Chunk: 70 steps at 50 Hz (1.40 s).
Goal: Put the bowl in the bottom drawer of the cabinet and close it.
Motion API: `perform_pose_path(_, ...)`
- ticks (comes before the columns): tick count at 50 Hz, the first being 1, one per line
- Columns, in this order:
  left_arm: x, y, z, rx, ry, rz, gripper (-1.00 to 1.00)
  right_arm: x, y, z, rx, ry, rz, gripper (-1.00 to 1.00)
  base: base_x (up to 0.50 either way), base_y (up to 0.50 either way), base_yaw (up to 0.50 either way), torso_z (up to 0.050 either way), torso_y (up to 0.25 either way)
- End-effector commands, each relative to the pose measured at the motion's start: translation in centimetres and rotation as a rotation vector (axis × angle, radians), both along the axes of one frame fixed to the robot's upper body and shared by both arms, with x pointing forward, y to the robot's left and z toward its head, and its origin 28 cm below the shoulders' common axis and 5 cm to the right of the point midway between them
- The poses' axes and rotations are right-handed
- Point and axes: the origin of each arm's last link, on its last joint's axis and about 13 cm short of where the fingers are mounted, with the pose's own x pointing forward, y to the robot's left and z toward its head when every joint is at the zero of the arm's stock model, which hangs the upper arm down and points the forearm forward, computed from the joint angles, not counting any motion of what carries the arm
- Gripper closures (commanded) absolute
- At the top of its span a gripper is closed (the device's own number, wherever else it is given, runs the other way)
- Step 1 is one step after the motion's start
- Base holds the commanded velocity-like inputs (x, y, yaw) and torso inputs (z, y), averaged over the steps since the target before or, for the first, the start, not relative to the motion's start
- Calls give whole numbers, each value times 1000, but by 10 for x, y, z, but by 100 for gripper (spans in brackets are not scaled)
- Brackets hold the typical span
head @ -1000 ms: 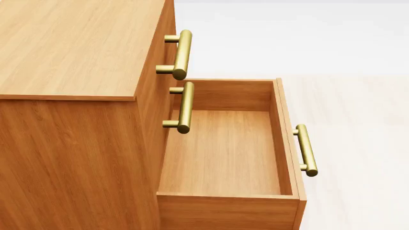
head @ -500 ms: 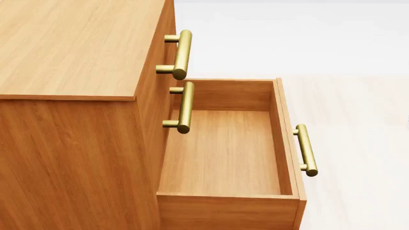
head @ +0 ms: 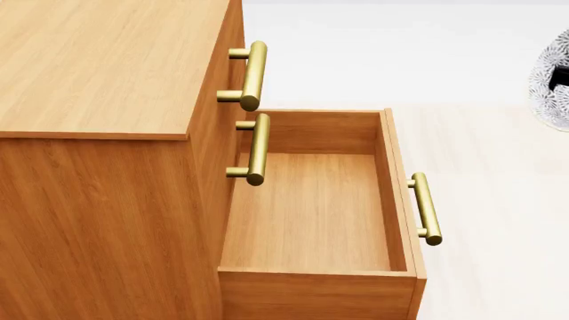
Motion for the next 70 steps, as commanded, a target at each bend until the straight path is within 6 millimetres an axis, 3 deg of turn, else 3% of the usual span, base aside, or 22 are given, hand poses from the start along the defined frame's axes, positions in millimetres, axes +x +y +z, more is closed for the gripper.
perform_pose_path(1,1,1,-2,0,1,0,-100,17,9,18,-36,-18,70,100,0,0,0,0,0)
perform_pose_path(24,1,-1,-2,0,2,-3,-100,53,38,30,-26,15,200,100,0,0,0,0,0)
perform_pose_path(49,1,0,-3,0,0,-2,-100,86,60,15,50,99,320,100,0,0,0,0,0)
perform_pose_path(70,0,0,-3,-1,1,-1,-100,94,72,-2,62,169,373,100,0,0,0,0,0)
